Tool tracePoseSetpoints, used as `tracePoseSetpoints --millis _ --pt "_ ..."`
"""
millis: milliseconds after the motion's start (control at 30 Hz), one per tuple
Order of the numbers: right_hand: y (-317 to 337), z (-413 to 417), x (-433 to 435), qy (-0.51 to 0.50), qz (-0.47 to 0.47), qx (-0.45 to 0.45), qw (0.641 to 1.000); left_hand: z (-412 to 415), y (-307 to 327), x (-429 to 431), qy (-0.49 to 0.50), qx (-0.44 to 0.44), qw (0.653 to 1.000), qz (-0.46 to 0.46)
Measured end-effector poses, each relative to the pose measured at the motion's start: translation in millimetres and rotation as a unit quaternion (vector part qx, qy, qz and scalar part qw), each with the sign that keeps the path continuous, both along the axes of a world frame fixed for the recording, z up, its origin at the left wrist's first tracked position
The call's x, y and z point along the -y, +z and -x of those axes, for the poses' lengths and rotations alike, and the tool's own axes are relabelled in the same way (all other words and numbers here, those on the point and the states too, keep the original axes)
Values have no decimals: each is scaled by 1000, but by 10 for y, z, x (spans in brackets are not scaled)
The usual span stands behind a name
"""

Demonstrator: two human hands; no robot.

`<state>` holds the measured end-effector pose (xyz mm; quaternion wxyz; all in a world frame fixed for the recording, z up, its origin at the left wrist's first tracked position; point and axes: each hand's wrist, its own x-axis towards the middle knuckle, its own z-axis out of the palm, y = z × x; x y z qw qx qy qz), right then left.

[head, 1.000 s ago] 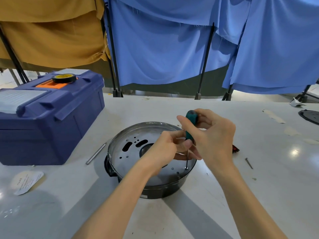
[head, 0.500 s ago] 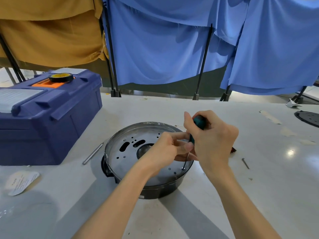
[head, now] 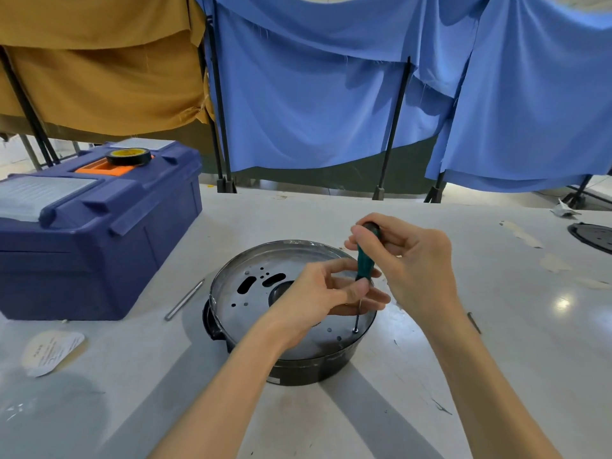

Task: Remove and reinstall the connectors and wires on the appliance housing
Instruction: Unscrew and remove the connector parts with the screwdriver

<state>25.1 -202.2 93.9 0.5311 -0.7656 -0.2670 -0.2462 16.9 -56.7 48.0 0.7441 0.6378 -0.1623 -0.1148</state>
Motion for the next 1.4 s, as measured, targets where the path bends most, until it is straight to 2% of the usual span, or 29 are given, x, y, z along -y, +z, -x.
tracePoseSetpoints --millis 167,400,500,600,667,767,900,967,1133,1233,1400 --pt "-102 37 -108 -121 9 56 991 -14 14 62 28 3 999 -18" --pt "-142 72 -136 -213 -13 79 974 -8 -1 120 14 17 999 -44" --pt "-72 63 -63 -156 -16 24 987 -15 17 94 7 15 998 -58" --pt "4 -4 41 -44 27 -53 997 -15 12 35 -3 0 999 -38" --pt "33 -30 107 17 48 -80 995 -16 6 -8 5 16 998 -55" --pt "69 -34 168 59 67 -72 993 -41 -27 -76 57 75 975 -201" --pt "113 -64 191 76 60 -81 992 -95 -152 -80 73 139 897 -413" --pt "125 -94 192 80 71 -90 990 -124 -181 -57 55 149 885 -438" --pt "148 -116 201 152 46 -132 979 -197 -187 -76 19 130 885 -447" --pt "100 -121 157 94 57 -64 992 -199 -196 -83 20 123 888 -443" --pt "9 -172 104 -99 98 47 989 -198 -255 -121 19 137 892 -430"
